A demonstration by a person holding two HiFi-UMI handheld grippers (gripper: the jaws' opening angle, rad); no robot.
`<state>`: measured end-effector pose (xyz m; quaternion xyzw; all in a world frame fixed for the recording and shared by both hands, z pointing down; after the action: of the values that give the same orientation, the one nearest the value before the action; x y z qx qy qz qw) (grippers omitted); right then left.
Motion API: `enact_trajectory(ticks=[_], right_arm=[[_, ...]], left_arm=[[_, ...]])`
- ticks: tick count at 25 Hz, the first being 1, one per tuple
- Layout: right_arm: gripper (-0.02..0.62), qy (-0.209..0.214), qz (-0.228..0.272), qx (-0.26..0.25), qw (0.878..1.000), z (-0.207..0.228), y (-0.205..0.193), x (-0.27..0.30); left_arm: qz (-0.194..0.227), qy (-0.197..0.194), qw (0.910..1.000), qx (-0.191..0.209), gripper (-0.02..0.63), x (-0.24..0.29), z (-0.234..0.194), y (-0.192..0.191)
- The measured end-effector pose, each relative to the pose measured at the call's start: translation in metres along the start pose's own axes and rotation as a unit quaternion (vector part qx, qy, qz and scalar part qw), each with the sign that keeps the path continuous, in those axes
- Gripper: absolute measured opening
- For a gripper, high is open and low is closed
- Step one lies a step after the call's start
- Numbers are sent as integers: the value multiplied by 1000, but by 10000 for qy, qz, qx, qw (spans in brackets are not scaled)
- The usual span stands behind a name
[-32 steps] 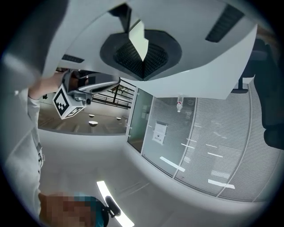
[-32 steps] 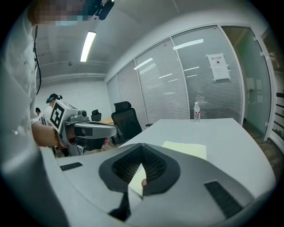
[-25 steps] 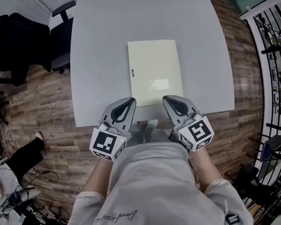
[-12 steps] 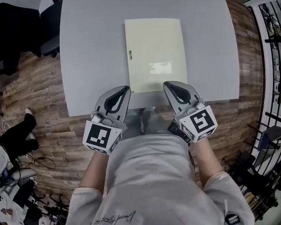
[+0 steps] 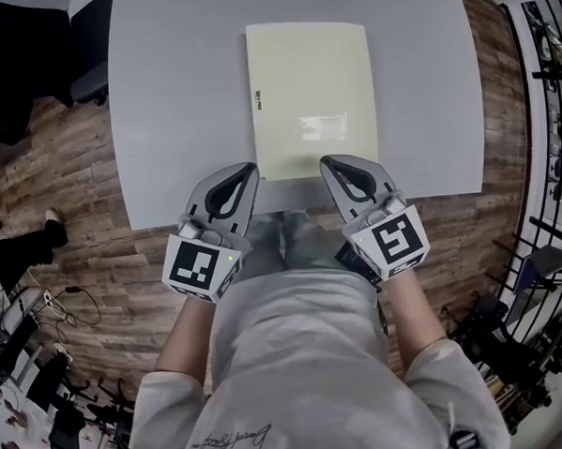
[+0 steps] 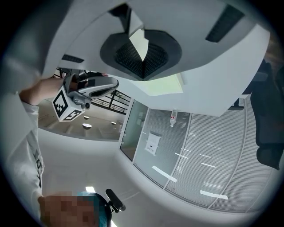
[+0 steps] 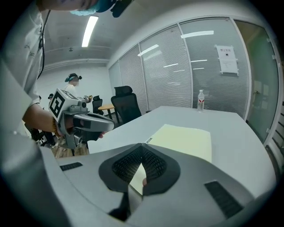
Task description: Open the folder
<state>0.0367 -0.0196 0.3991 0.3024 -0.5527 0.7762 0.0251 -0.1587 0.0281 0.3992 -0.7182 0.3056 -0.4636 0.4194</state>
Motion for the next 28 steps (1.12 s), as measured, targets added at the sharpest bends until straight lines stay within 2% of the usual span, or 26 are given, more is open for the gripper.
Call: enact_trajectory(ticks=[6,10,13,20,28], right_arm=[[23,-7,-584,-357,9977,-3,-14,13],[26,200,-898,-735,9930,-10,-22,24],[75,350,-1104,-929,9889,-17,-31,31],[176,518,-1718,-1723,9686,-29,-48,48],[215,433,-2165,-2607,9398,-40,-60,63]], left_arm=[[-51,71,10000,7,9,7,0,-12],[-123,112,9999,10,9,11,-1,-22],[-192,114,9997,-17,9,12,-1,-28],[-309,115,9994,-71,9,12,-3,-38],[-391,182,9989,-166,9,10,-3,-47]])
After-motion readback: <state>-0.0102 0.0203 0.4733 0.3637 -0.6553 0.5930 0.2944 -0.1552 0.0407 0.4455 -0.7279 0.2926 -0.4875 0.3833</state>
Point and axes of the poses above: the fingertips, and each gripper's own axes: x forward along the fingers, z to its right, y out of its top, the point moved 8 cm from there along -x, backward along the fingers, and after that the axes turned 8 degrees about y, right-handed, at the moved point
